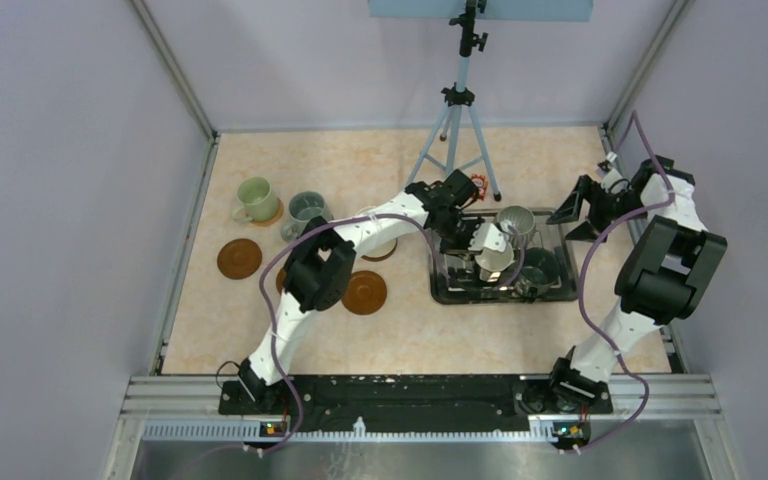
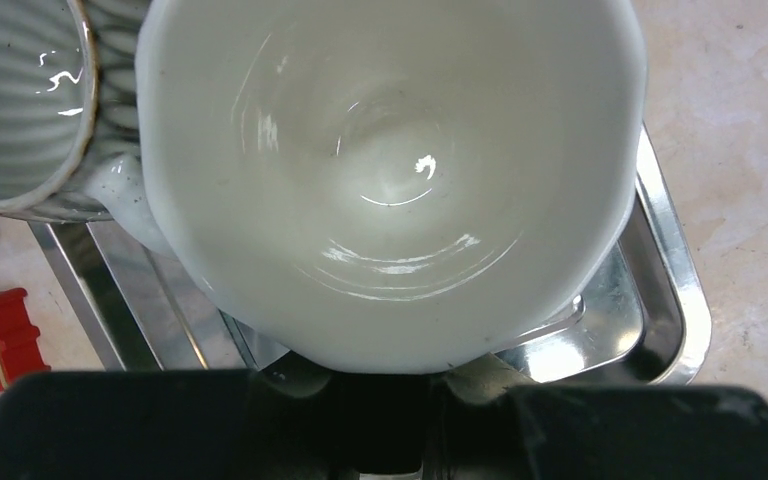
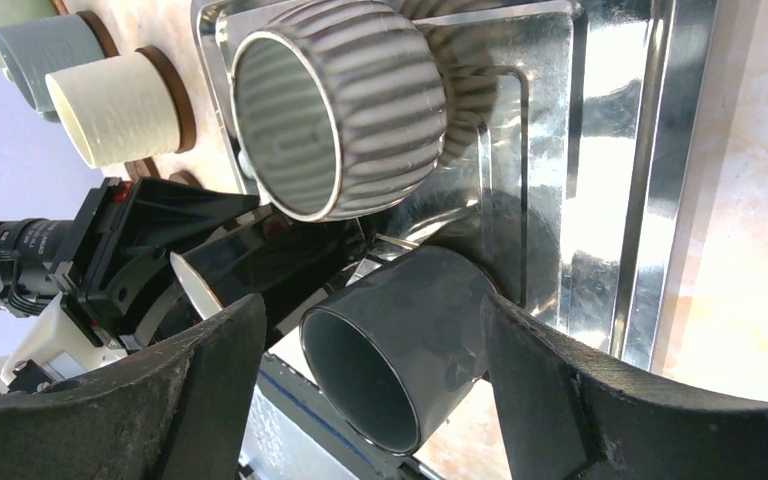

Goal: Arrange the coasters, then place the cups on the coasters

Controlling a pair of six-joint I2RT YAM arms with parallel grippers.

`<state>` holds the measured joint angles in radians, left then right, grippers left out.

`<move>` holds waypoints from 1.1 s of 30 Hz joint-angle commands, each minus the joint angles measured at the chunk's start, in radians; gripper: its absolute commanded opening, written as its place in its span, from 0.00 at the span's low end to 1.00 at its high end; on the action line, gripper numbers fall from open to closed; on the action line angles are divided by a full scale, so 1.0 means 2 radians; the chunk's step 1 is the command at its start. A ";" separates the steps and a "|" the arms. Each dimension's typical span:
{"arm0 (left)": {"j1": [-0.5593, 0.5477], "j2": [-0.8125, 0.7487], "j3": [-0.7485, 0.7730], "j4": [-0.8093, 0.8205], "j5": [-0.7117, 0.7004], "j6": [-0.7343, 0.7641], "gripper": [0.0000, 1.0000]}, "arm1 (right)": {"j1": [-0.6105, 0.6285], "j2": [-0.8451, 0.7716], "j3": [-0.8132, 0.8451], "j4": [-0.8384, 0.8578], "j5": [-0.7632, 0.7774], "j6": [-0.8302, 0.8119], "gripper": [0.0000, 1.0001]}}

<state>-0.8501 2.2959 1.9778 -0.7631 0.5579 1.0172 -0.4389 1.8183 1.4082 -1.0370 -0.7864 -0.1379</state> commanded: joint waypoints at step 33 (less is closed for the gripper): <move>0.329 -0.338 -0.143 0.126 0.131 -0.383 0.00 | -0.006 -0.015 0.026 0.024 -0.030 0.005 0.87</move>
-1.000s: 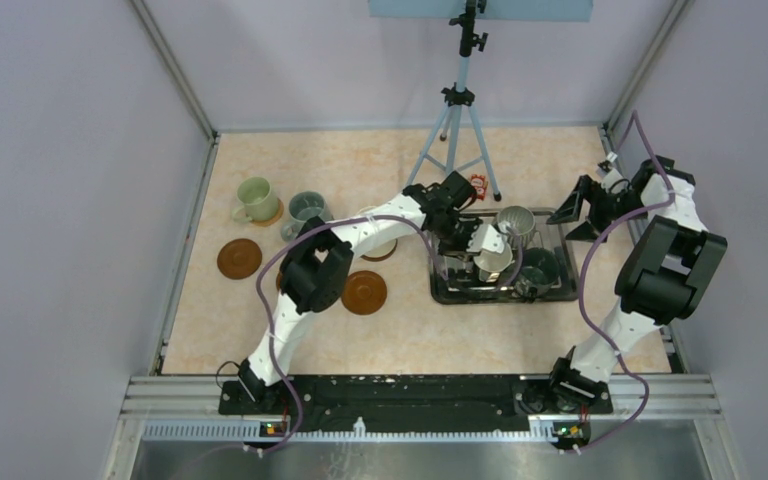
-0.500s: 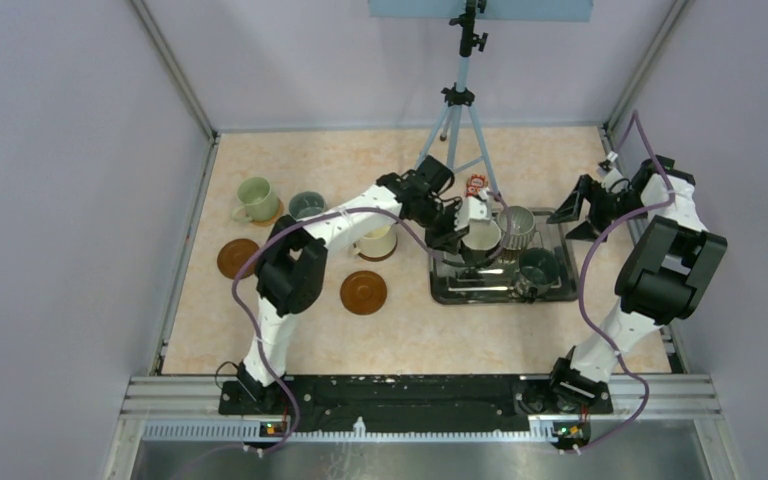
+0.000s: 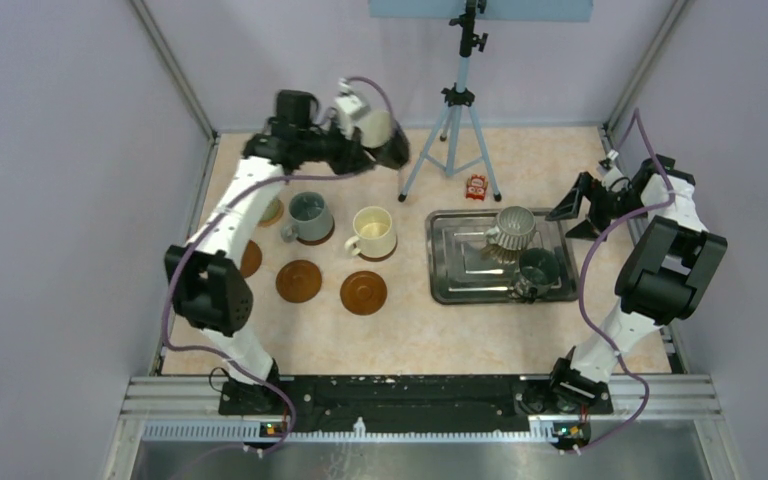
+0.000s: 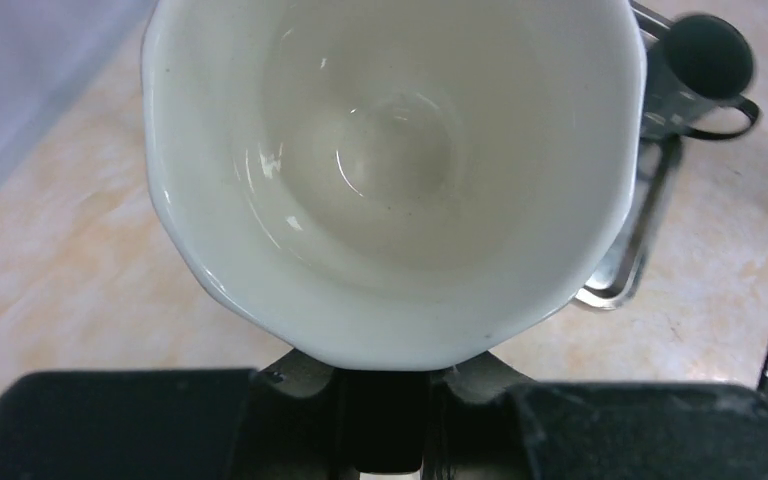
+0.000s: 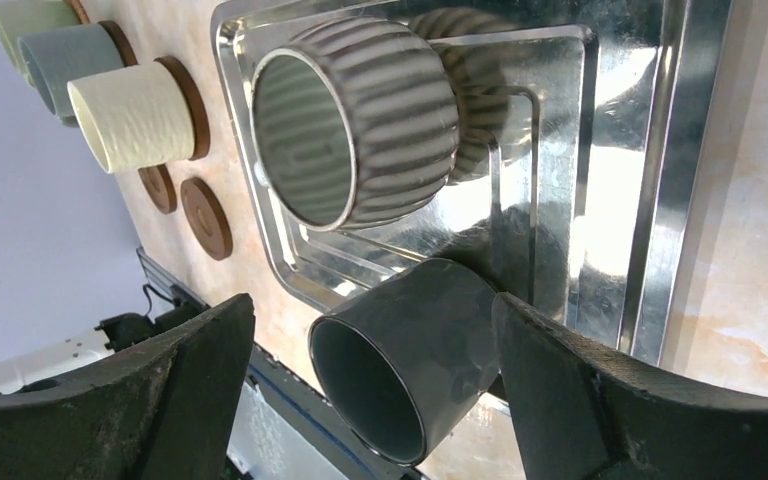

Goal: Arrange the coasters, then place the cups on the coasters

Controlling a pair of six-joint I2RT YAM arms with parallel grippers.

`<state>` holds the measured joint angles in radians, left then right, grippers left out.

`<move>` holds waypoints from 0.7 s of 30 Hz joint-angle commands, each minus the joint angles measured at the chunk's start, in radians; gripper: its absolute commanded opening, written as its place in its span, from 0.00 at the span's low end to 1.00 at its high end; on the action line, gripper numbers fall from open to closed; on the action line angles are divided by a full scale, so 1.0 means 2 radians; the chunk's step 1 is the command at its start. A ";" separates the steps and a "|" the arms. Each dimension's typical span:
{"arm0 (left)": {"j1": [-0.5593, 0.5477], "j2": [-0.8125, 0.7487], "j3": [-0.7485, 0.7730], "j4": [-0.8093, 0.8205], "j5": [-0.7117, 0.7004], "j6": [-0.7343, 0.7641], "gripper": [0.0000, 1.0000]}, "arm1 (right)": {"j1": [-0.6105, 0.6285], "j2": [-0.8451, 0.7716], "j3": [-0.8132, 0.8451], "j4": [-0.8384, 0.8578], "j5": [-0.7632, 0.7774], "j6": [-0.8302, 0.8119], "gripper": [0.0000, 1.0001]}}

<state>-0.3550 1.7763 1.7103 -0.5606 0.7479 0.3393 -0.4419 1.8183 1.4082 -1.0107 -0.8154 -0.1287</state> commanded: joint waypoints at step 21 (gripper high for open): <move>0.509 -0.123 -0.077 -0.260 0.091 0.325 0.00 | -0.005 0.010 0.052 0.004 -0.012 0.001 0.88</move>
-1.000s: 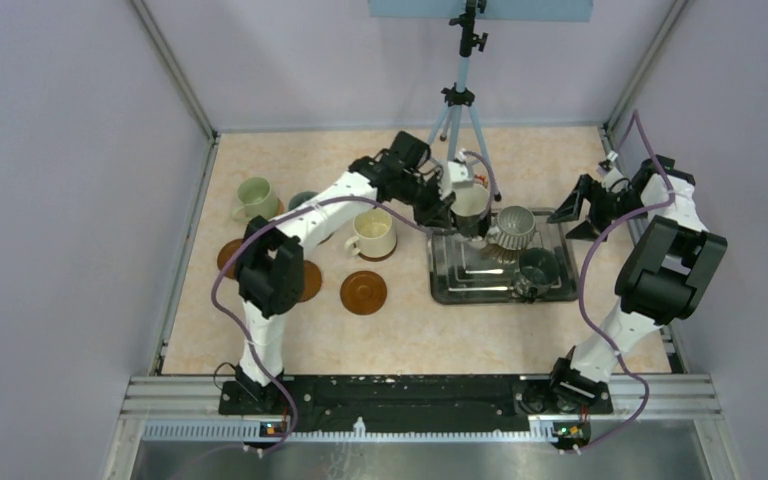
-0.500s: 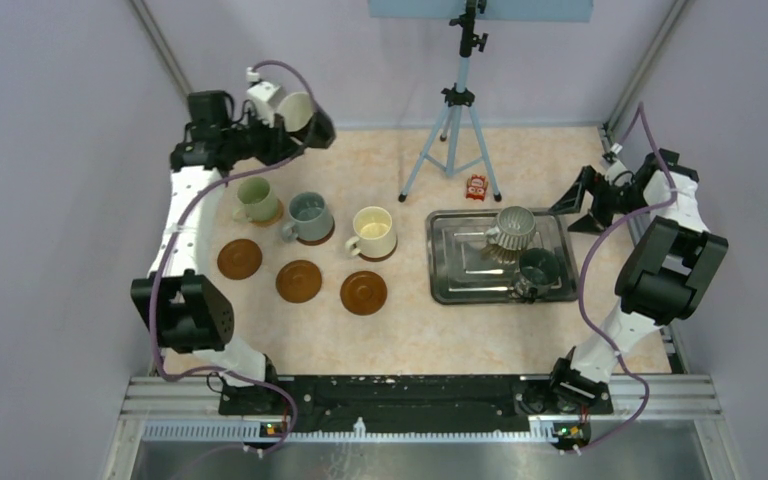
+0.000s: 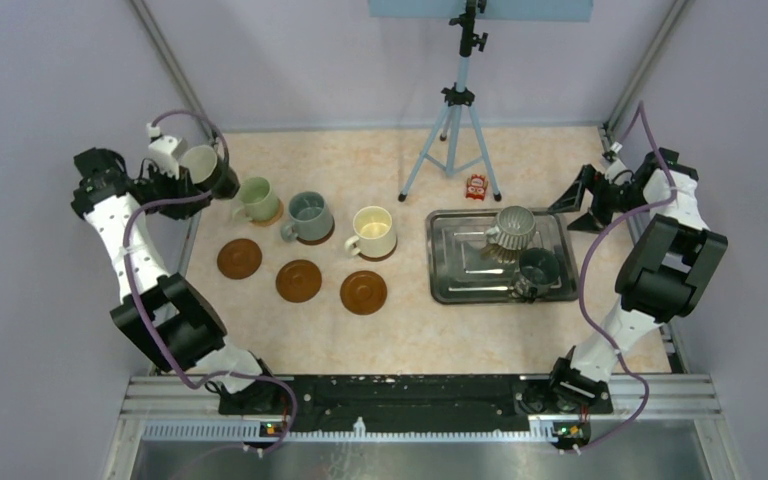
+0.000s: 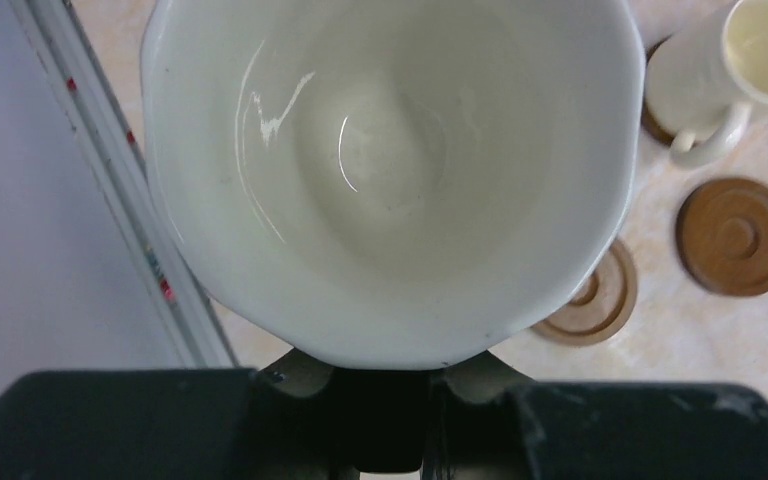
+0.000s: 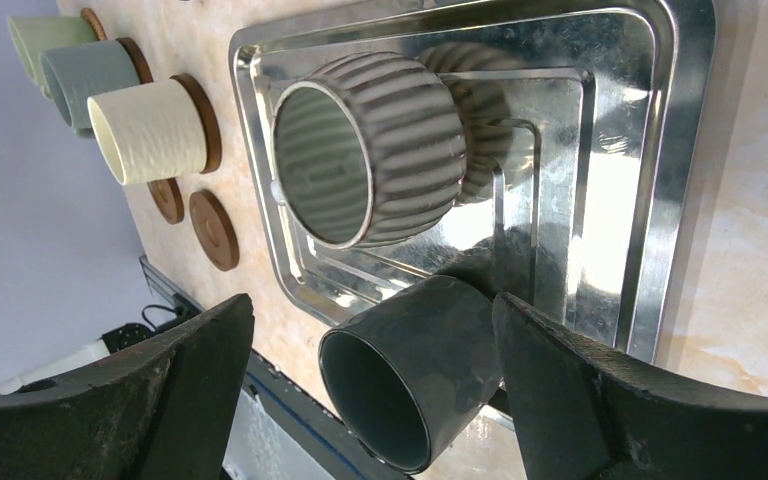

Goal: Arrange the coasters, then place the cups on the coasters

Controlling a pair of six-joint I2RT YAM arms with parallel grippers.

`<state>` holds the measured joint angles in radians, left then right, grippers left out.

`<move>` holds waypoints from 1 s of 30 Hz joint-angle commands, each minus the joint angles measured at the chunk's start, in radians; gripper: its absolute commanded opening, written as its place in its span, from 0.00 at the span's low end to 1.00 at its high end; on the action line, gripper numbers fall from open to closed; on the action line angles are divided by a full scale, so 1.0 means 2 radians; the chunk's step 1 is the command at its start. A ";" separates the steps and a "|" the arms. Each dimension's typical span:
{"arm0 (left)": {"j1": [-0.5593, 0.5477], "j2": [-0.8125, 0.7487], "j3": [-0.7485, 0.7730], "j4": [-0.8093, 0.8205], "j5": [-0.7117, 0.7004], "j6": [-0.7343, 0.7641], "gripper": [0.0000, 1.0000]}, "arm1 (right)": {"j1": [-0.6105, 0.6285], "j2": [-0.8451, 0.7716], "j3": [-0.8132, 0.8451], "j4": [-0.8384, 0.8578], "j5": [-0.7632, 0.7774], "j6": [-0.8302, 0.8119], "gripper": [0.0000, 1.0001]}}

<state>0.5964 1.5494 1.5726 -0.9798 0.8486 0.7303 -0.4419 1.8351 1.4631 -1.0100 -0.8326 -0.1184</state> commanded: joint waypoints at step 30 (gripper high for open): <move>0.089 0.096 -0.113 -0.070 -0.001 0.425 0.01 | -0.004 0.000 0.015 -0.034 -0.004 -0.049 0.88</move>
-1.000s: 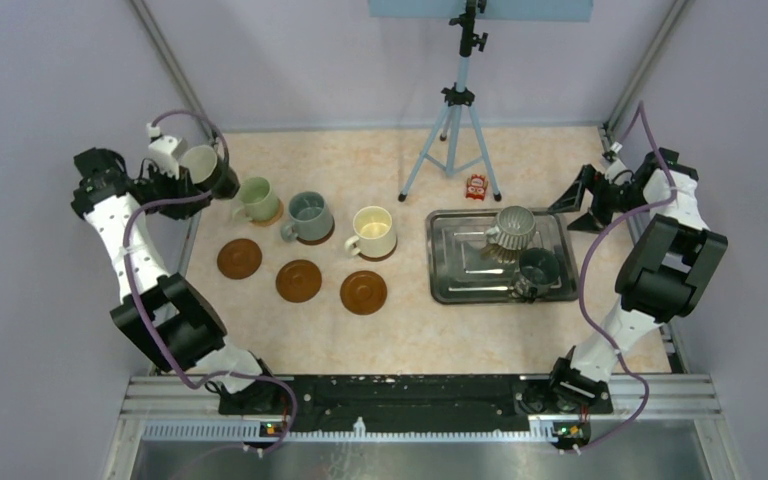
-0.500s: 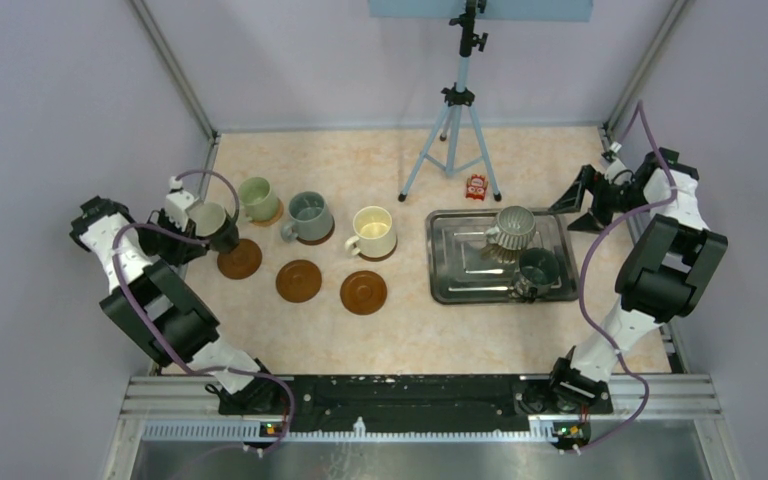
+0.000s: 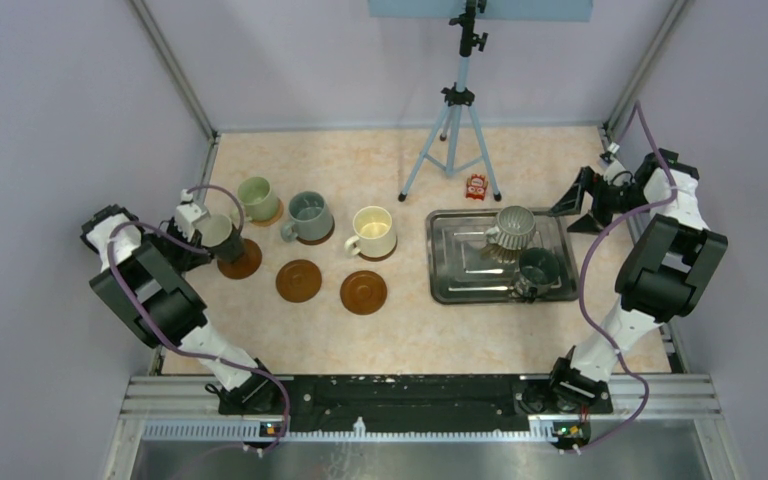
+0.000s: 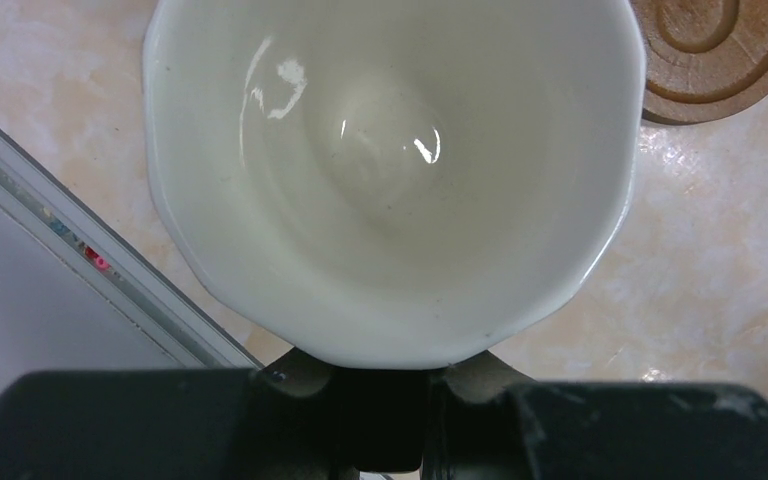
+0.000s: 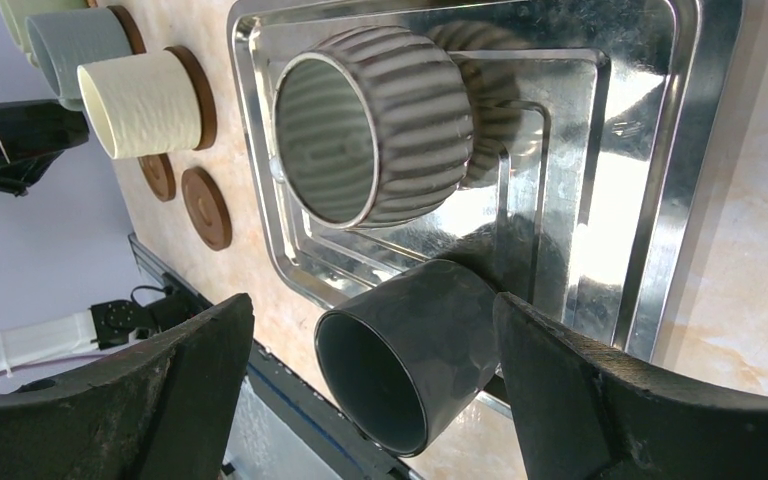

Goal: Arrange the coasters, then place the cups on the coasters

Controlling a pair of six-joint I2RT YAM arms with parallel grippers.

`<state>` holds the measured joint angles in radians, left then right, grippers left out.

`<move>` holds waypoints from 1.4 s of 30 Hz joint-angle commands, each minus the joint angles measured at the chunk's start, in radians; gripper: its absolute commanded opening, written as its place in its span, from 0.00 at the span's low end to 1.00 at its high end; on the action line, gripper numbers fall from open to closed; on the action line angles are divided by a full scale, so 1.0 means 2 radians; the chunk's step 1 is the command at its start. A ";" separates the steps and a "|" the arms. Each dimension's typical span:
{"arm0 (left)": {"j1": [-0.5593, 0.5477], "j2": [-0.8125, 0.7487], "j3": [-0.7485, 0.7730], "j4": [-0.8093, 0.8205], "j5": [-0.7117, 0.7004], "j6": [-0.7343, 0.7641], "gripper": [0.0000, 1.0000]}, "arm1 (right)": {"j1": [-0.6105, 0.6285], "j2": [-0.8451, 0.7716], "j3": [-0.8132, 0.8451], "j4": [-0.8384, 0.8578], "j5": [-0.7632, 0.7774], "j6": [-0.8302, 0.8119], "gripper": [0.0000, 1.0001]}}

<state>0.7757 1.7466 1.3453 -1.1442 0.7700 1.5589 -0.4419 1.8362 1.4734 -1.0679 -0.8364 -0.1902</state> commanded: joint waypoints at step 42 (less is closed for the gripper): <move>-0.023 0.022 -0.027 0.053 0.000 0.000 0.31 | -0.004 -0.003 0.003 -0.007 0.023 -0.015 0.88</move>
<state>0.7300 1.7935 1.2774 -1.0424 0.7269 1.5509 -0.4419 1.8362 1.4734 -1.0821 -0.7868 -0.2024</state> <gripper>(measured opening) 0.267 0.884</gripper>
